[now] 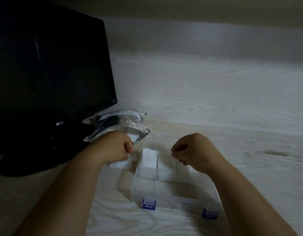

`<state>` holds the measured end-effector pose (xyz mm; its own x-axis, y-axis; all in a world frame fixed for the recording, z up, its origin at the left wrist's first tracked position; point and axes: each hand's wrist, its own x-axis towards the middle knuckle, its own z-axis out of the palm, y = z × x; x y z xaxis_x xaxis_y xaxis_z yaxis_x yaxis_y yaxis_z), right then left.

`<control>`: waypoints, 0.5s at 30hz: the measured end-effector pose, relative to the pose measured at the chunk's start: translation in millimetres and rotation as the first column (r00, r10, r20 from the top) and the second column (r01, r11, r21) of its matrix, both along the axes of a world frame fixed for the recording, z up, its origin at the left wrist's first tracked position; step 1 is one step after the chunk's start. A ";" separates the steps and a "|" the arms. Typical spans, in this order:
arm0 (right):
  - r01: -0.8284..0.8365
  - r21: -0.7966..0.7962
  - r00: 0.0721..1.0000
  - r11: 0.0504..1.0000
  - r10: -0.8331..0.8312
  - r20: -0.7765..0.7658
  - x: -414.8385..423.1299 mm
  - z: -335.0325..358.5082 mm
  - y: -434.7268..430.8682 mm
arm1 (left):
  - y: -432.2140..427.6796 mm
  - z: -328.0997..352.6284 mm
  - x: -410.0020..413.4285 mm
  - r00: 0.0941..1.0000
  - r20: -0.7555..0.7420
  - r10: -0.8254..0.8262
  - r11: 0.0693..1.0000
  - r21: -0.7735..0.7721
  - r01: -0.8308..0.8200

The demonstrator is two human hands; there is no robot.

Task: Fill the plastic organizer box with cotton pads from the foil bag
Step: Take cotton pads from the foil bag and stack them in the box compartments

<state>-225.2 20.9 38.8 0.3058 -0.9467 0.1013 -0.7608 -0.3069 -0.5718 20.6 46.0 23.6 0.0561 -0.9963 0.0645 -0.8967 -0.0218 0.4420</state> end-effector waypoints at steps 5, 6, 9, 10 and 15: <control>-0.015 -0.013 1.000 1.000 0.015 -0.004 -0.5 0.2 -0.8 | 3.3 -7.3 3.9 0.995 0.055 -0.083 0.984 0.161 0.073; -0.016 -0.013 1.000 1.000 0.016 0.000 -1.0 0.5 -0.6 | 4.0 -7.7 3.6 0.994 0.065 -0.091 0.982 0.174 0.079; -0.023 -0.024 1.000 0.999 0.023 0.006 -1.4 0.8 -1.1 | 2.8 -7.6 2.9 0.994 0.079 -0.080 0.989 0.133 0.069; -0.023 -0.027 1.000 0.999 0.023 0.007 -1.5 0.7 -1.1 | 2.4 -7.5 2.6 0.994 0.089 -0.068 0.992 0.113 0.058; -0.022 -0.043 1.000 0.999 0.022 0.016 -2.0 0.8 -0.9 | 5.0 -4.0 -5.7 0.976 0.214 -0.049 0.999 0.016 0.047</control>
<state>-227.2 19.9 39.6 0.3244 -0.9345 0.1466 -0.7440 -0.3477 -0.5705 14.9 51.0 19.6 -0.0061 -0.9982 0.0593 -0.9707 0.0202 0.2396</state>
